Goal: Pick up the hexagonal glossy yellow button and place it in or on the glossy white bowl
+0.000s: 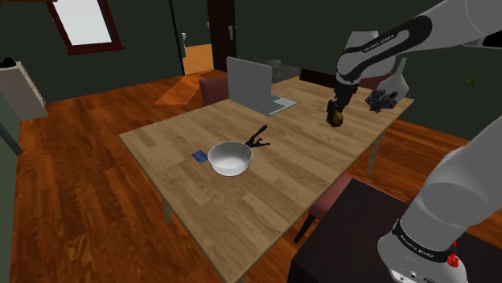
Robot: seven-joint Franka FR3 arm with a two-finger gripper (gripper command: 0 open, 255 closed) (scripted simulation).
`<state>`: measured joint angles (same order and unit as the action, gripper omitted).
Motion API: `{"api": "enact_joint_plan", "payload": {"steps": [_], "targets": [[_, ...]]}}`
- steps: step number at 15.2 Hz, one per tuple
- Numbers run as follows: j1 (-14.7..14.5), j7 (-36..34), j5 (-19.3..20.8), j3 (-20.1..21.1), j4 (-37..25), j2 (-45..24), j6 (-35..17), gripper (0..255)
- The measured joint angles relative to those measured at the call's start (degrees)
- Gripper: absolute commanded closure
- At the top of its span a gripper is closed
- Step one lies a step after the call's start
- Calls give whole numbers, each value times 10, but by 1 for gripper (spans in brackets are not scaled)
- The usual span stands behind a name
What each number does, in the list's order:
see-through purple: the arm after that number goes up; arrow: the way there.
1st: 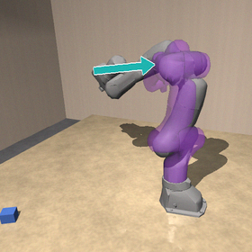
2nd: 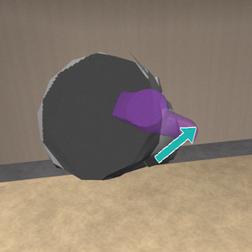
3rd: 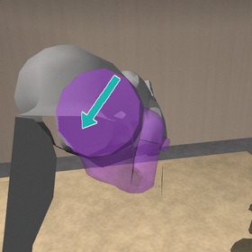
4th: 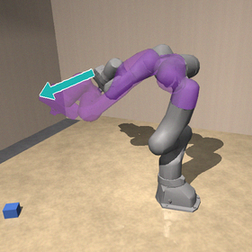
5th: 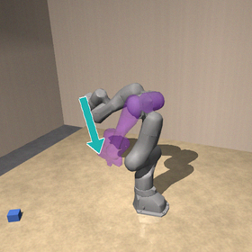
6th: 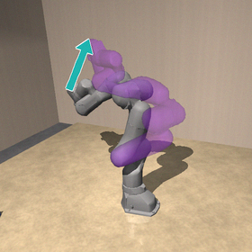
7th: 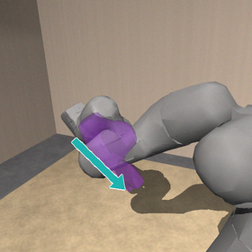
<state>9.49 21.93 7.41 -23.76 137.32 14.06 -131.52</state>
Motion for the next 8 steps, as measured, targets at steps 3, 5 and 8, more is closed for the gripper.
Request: {"api": "enact_joint_plan", "payload": {"steps": [3, 5, 8], "targets": [[-10, -30, 1, 20, 0, 5, 7, 255], [-22, -62, 1, 42, 2, 8, 10, 255], [-41, -111, -1, 74, 4, 7, 10, 255]]}}
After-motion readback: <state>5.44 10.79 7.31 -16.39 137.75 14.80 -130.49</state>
